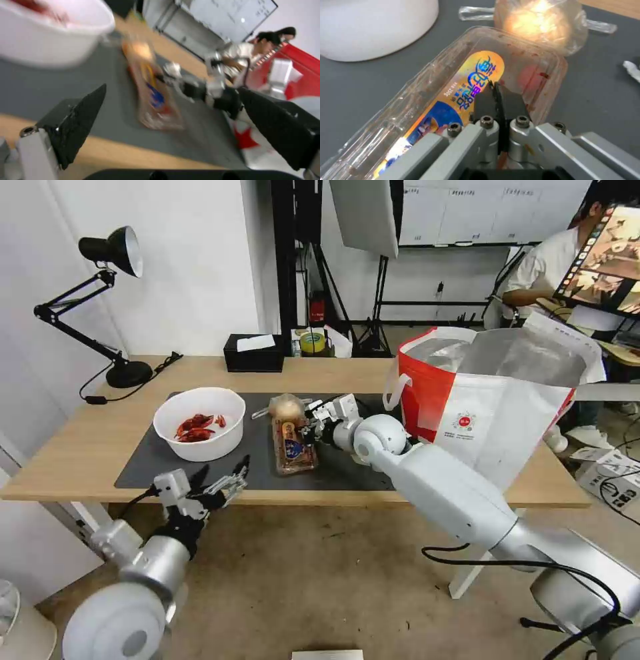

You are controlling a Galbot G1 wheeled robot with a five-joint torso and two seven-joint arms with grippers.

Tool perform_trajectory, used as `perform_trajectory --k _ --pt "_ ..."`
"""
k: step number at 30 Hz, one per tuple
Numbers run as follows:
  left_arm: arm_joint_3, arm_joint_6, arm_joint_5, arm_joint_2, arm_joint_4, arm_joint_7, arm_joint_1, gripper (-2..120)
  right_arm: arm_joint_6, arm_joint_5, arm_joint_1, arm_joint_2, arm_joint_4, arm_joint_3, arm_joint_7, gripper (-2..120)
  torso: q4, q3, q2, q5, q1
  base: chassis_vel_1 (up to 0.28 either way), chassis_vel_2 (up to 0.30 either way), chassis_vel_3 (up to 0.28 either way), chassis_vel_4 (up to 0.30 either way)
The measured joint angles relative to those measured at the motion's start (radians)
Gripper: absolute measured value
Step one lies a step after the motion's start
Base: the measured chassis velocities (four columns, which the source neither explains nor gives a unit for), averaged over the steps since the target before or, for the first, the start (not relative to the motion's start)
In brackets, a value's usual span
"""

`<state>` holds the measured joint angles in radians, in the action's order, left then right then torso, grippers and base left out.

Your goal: Pick up the trash from the table and place it into the takeout bag.

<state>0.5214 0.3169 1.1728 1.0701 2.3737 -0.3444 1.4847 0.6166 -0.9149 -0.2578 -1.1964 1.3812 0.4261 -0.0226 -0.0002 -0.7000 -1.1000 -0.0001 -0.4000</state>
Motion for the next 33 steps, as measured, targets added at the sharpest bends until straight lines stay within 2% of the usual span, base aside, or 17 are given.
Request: perform_trajectory --k 5,9,33 --pt "-0.009 0.01 0.151 -0.021 -0.025 -0.053 -0.044 100 0.0 -0.001 0.006 -0.024 -0.013 0.011 0.001 0 0.0002 0.0 0.0 -0.0001 0.0 0.0 0.0 0.0 0.0" --pt "-0.017 0.01 0.212 -0.023 -0.055 -0.068 -0.078 100 0.0 -0.001 0.004 -0.032 -0.014 0.013 -0.002 0 0.0003 0.0 0.0 0.0 0.0 0.0 0.0 0.0 0.0" --pt "-0.11 0.004 0.295 -0.013 -0.196 -0.081 -0.243 100 0.005 -0.015 0.002 -0.004 0.032 0.018 -0.017 0 0.0001 0.0 0.0 0.0001 0.0 0.0 0.0 0.0 0.0"
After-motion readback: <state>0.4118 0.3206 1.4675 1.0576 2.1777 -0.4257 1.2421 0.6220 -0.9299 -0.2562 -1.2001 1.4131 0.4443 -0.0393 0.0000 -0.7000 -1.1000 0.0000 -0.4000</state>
